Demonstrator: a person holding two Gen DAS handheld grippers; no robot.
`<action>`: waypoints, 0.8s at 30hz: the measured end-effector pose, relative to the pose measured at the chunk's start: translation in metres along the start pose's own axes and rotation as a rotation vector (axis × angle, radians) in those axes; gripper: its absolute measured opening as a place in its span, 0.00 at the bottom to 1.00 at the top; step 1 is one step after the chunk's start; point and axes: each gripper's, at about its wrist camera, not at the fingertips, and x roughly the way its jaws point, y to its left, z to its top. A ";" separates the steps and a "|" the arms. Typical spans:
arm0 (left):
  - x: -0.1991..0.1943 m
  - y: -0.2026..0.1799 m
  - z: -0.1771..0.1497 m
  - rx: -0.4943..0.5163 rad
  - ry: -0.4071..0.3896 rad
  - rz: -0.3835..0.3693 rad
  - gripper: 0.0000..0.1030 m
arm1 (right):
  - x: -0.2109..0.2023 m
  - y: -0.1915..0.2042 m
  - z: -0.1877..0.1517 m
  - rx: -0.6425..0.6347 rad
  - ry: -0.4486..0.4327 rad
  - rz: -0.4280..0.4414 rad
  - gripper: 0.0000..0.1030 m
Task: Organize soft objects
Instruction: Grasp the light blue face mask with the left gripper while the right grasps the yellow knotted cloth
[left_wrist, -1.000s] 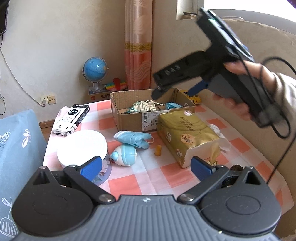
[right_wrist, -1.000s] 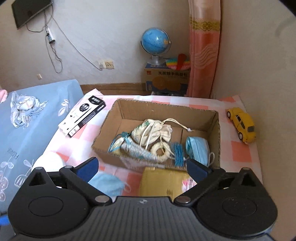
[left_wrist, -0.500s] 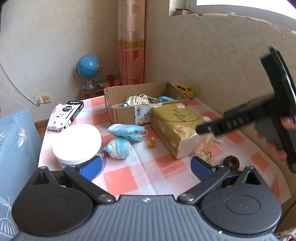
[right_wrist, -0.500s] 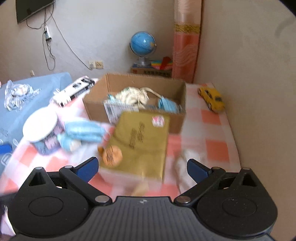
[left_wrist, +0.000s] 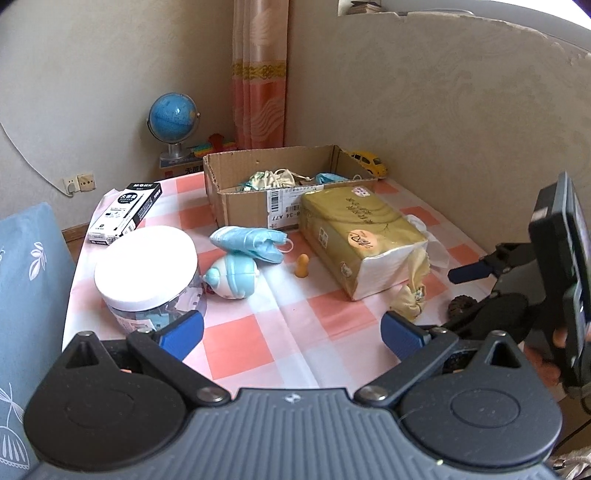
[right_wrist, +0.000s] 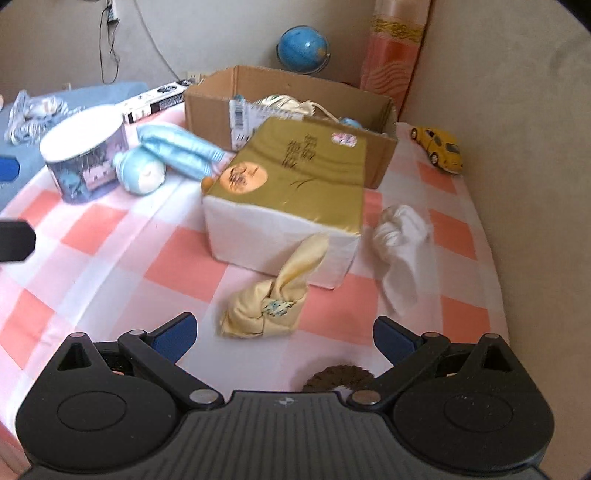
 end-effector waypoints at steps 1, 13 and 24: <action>0.001 0.001 0.000 0.000 0.002 0.000 0.99 | 0.002 0.001 0.000 -0.001 0.002 0.004 1.00; 0.024 0.005 0.029 0.164 0.041 -0.021 0.98 | 0.011 -0.016 -0.005 0.009 -0.003 0.097 1.00; 0.087 0.019 0.079 0.299 0.125 -0.015 0.91 | 0.010 -0.018 -0.007 -0.017 -0.025 0.125 1.00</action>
